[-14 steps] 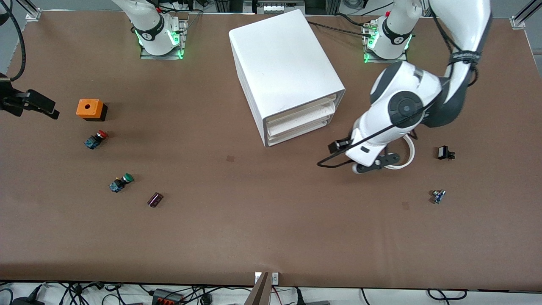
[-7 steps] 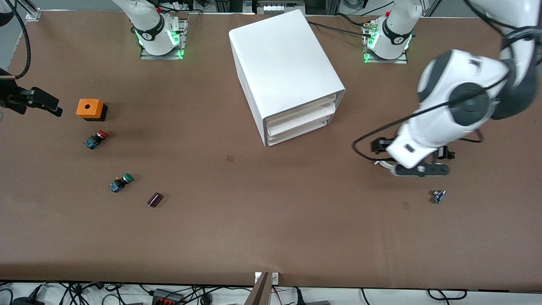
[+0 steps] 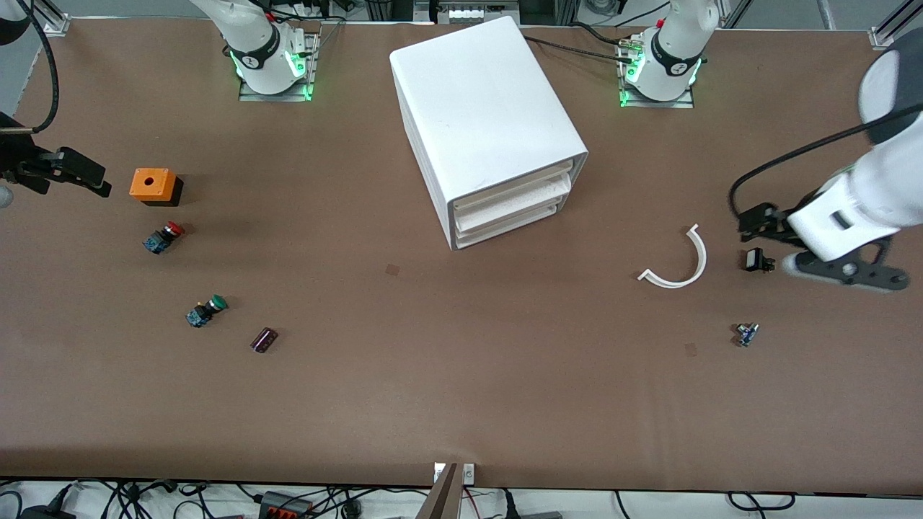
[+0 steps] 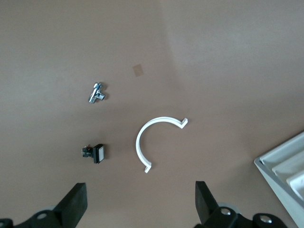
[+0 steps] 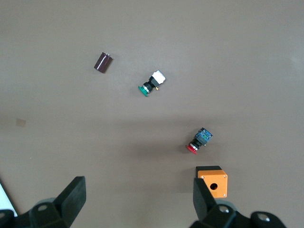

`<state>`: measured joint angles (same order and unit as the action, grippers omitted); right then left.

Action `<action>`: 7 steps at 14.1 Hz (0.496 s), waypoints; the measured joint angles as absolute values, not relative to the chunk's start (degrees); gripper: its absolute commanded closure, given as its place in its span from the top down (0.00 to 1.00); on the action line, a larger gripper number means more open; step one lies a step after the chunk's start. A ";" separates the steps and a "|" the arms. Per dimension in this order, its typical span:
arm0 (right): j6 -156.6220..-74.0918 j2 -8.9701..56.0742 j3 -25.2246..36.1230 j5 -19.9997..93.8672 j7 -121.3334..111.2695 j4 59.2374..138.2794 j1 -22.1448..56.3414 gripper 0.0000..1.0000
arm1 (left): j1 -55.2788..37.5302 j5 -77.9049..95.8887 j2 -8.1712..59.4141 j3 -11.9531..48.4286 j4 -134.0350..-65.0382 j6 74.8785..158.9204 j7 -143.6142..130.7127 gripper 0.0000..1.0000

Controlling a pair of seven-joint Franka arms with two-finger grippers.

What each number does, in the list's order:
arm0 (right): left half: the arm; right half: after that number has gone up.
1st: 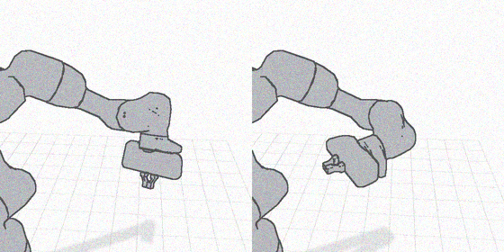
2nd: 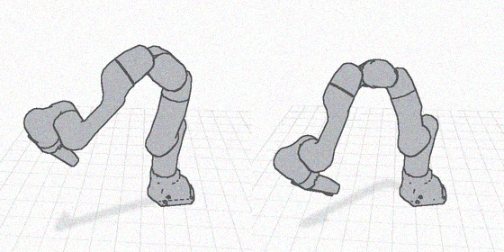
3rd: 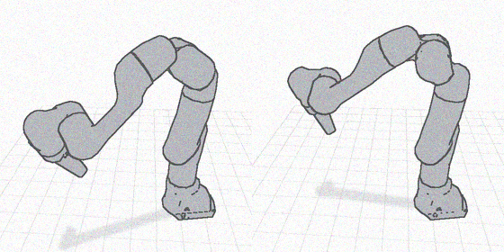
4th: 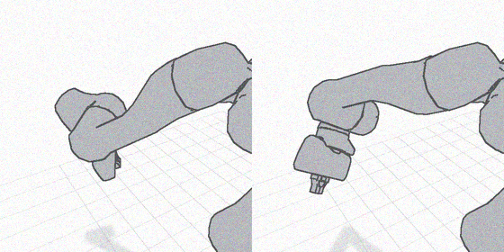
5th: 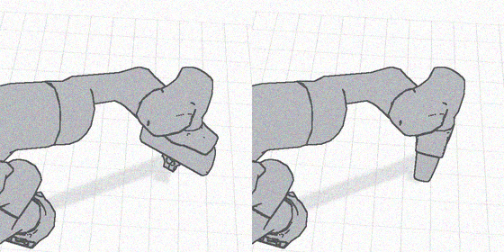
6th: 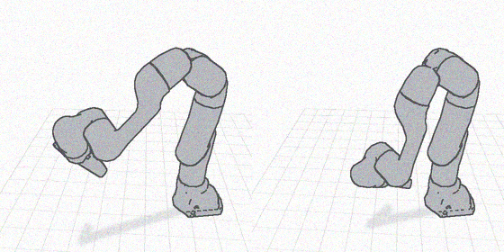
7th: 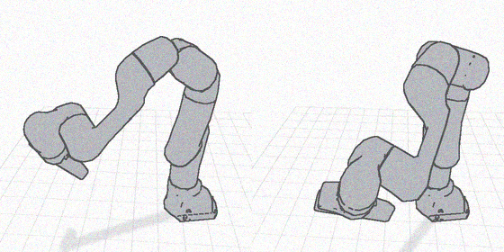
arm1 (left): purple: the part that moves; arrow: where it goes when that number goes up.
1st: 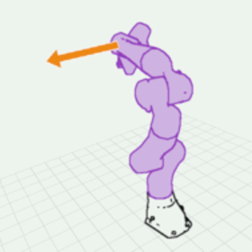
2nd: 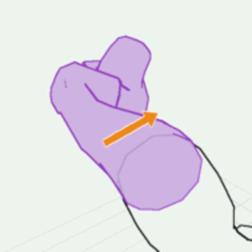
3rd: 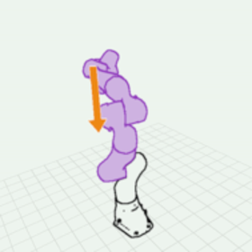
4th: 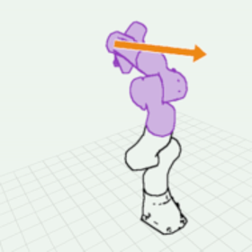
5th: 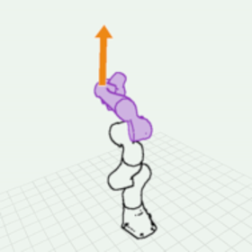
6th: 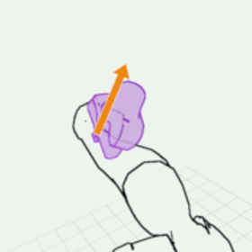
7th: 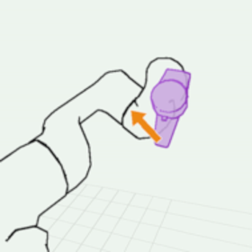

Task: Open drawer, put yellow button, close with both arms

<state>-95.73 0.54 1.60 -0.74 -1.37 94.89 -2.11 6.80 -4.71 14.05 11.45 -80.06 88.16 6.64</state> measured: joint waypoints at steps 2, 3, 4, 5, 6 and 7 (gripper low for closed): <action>-95.70 0.53 1.61 -0.74 -1.37 94.90 -2.12 1.00 | 3.16 -2.37 9.26 4.12 -84.79 89.03 9.68 1.00; -95.69 0.53 1.62 -0.74 -1.37 94.90 -2.13 1.00 | 1.84 -1.96 6.68 2.18 -87.80 91.00 9.96 1.00; -95.69 0.53 1.62 -0.74 -1.37 94.90 -2.13 1.00 | 1.02 -1.92 4.20 1.46 -90.83 93.09 9.96 1.00; -95.69 0.53 1.61 -0.74 -1.37 94.90 -2.12 1.00 | 0.56 -1.91 2.15 1.36 -93.50 94.41 9.94 1.00; -95.68 0.53 1.58 -0.74 -1.37 94.91 -2.11 1.00 | 0.22 -1.91 0.65 1.36 -95.57 95.09 9.92 1.00; -95.68 0.53 1.57 -0.74 -1.37 94.91 -2.10 1.00 | -0.02 -1.91 -0.21 1.36 -96.85 95.52 9.91 1.00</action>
